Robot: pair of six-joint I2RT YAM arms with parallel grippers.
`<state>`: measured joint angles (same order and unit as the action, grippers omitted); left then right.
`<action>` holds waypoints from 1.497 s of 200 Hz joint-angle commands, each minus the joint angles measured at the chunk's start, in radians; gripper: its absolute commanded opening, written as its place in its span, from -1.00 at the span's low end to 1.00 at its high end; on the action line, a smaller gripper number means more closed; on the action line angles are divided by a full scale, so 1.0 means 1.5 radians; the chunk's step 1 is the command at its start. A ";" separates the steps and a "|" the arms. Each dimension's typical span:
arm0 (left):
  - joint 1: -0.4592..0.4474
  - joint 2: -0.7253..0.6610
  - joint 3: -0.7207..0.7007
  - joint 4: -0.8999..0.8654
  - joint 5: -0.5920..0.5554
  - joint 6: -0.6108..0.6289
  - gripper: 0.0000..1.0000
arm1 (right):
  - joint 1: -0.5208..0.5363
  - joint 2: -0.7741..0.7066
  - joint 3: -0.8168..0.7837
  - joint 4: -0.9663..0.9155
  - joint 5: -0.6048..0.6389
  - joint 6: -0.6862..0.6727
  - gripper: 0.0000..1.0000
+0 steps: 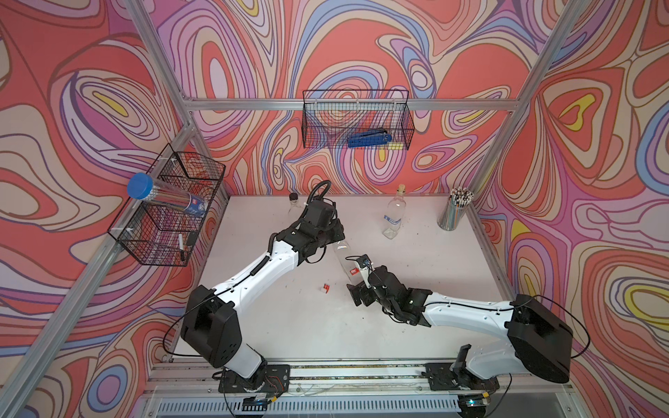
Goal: Remove the label from the bottle
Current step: Pick up the bottle from the center of the board.
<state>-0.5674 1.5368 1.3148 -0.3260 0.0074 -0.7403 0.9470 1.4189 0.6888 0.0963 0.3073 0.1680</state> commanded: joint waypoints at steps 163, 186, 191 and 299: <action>0.014 -0.088 -0.081 0.126 0.075 -0.032 -1.00 | 0.007 0.024 -0.019 0.082 -0.007 -0.030 -0.98; 0.015 -0.090 -0.100 0.156 0.094 -0.030 -1.00 | 0.007 0.021 -0.019 0.080 -0.023 -0.033 -1.00; 0.015 -0.090 -0.103 0.161 0.099 -0.027 -1.00 | 0.007 0.021 -0.019 0.081 -0.028 -0.033 -1.00; 0.015 -0.106 -0.175 0.235 0.144 0.019 -1.00 | -0.015 0.011 -0.021 0.089 -0.140 -0.027 -1.00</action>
<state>-0.5365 1.4067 1.0687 -0.0635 0.1509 -0.7212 0.9443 1.4754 0.6605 0.1589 0.1875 0.1047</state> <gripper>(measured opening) 0.305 0.595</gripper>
